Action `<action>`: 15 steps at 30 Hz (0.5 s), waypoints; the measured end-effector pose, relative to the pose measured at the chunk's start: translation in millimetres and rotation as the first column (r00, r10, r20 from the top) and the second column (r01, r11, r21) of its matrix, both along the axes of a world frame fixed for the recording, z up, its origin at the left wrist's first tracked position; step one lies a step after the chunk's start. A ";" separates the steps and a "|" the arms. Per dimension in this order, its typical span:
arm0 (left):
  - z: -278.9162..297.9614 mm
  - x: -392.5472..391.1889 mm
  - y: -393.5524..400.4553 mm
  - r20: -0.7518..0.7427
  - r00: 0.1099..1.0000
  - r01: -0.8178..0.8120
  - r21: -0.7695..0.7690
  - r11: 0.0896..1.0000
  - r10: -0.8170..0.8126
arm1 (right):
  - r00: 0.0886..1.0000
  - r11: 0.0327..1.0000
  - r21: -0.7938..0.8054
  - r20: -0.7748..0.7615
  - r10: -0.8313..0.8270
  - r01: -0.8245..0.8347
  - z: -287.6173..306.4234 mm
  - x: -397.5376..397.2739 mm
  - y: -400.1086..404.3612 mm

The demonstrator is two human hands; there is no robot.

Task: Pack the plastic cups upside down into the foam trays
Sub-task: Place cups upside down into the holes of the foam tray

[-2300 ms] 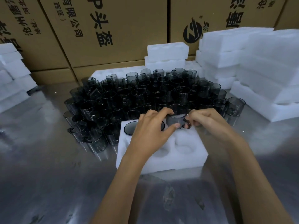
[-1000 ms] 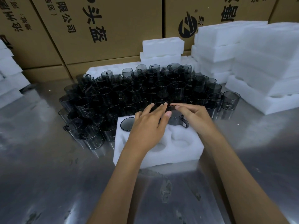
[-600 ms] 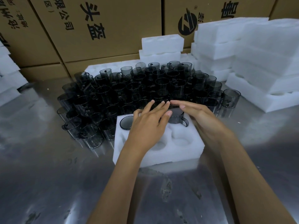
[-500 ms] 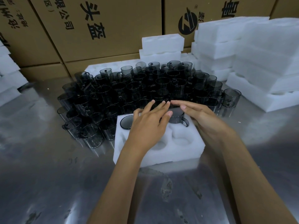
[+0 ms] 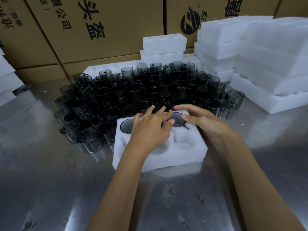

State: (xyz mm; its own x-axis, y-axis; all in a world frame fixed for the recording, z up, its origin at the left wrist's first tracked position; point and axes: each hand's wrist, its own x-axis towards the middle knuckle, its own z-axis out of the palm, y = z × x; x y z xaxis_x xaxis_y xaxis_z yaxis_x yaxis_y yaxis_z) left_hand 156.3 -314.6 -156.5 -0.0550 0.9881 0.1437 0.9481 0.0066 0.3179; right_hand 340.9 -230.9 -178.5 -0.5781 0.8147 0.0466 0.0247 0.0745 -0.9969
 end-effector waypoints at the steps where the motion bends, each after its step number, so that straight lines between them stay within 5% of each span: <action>1: 0.4 0.2 0.7 0.013 1.000 -0.007 -0.008 1.000 0.007 | 1.000 1.000 -0.005 -0.010 -0.010 0.010 -0.4 -0.2 0.3; 7: -1.4 1.4 -4.0 0.015 1.000 -0.020 0.025 0.999 0.019 | 0.979 0.978 0.063 0.004 -0.202 0.201 -6.3 -6.3 0.6; 11: -3.8 3.7 -7.8 0.002 1.000 -0.015 0.079 0.997 0.015 | 0.834 0.816 0.182 -0.195 -0.516 0.548 1.6 -17.8 2.9; 15: -2.3 3.6 -6.9 0.075 0.997 -0.038 0.139 0.990 0.028 | 0.763 0.692 0.329 -0.204 -0.613 0.643 9.0 -22.3 10.5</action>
